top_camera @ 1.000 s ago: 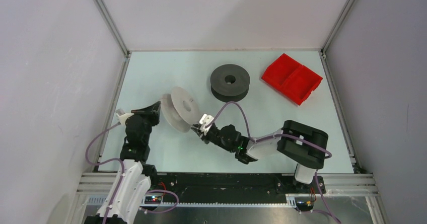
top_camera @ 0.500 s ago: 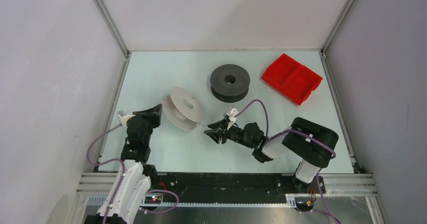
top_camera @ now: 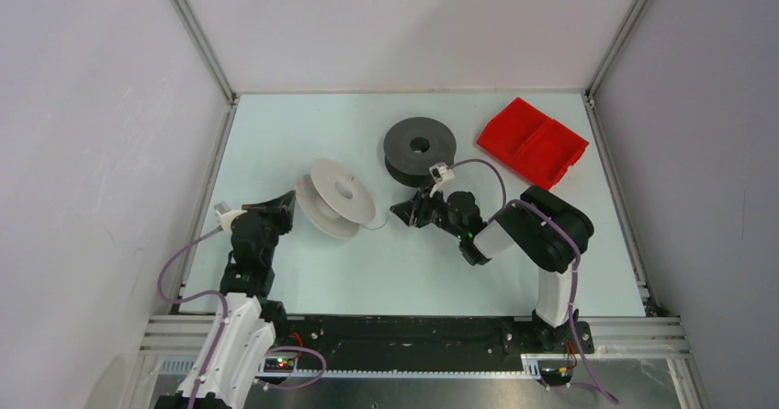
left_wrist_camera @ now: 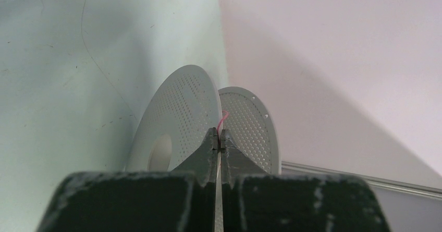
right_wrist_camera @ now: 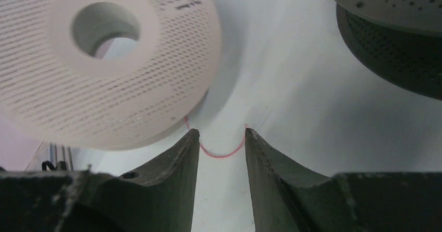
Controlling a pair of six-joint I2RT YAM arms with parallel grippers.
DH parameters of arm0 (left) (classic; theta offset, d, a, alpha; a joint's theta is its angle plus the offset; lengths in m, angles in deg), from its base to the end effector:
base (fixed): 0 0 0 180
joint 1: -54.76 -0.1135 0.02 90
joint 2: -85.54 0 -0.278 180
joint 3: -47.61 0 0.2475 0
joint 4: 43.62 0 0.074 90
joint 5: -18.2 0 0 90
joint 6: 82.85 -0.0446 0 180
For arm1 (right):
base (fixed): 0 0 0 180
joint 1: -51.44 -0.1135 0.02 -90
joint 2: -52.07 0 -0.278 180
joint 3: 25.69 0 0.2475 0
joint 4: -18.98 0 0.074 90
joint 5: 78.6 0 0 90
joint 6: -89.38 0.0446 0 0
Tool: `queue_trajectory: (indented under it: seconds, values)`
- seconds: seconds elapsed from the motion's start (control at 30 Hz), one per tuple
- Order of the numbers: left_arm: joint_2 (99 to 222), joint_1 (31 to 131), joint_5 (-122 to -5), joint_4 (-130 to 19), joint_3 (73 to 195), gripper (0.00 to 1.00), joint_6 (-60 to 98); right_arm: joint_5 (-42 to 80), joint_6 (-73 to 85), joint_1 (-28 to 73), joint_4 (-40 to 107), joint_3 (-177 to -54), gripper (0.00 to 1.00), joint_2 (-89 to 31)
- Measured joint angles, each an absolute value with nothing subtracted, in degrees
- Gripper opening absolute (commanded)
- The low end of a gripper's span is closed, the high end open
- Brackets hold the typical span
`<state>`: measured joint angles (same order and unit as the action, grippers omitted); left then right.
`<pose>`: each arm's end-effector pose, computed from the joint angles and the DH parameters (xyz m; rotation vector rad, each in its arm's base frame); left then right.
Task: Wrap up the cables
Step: Wrap the cable around the cable reel.
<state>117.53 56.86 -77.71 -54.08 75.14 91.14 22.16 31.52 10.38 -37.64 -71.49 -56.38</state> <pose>0.1454 -0.0007 0.2111 -1.3283 1.4137 -0.9435 0.2500 0.2289 0.1450 -0.2913 1.7779 1.0989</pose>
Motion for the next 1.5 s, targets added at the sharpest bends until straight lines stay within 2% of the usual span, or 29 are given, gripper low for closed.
queue_trajectory:
  seconds: [0.33,0.47,0.6,0.67,0.87,1.07,1.27,1.5]
  values:
    - [117.3,56.9,-77.7,-54.4,75.1,0.00,91.1,23.4,36.9,10.8,-22.0,-81.6,0.43,-62.6]
    - [117.3,56.9,-77.8,-54.4,75.1,0.00,91.1,22.4,37.3,9.8,-20.6,-82.9,0.37,-62.9]
    - [117.3,56.9,-77.9,-54.4,75.1,0.00,91.1,22.4,37.5,8.5,-20.4,-83.4,0.20,-63.7]
    - [117.3,56.9,-77.9,-54.4,75.1,0.00,91.1,22.4,37.8,7.9,-20.2,-83.3,0.01,-63.8]
    - [117.3,56.9,-78.1,-54.7,75.1,0.00,91.1,20.0,36.5,6.1,-21.7,-78.9,0.00,-61.3]
    - [117.8,56.9,-77.6,-54.8,75.1,0.00,91.3,11.5,23.6,-2.3,-20.9,-74.5,0.00,-51.1]
    - [117.7,57.7,-77.6,-54.9,75.1,0.00,91.7,3.9,7.3,-12.8,-22.5,-76.0,0.00,-45.5]
    - [118.2,62.3,-77.9,-55.0,75.1,0.00,92.9,-1.5,-4.2,-15.0,-19.6,-83.3,0.00,-46.6]
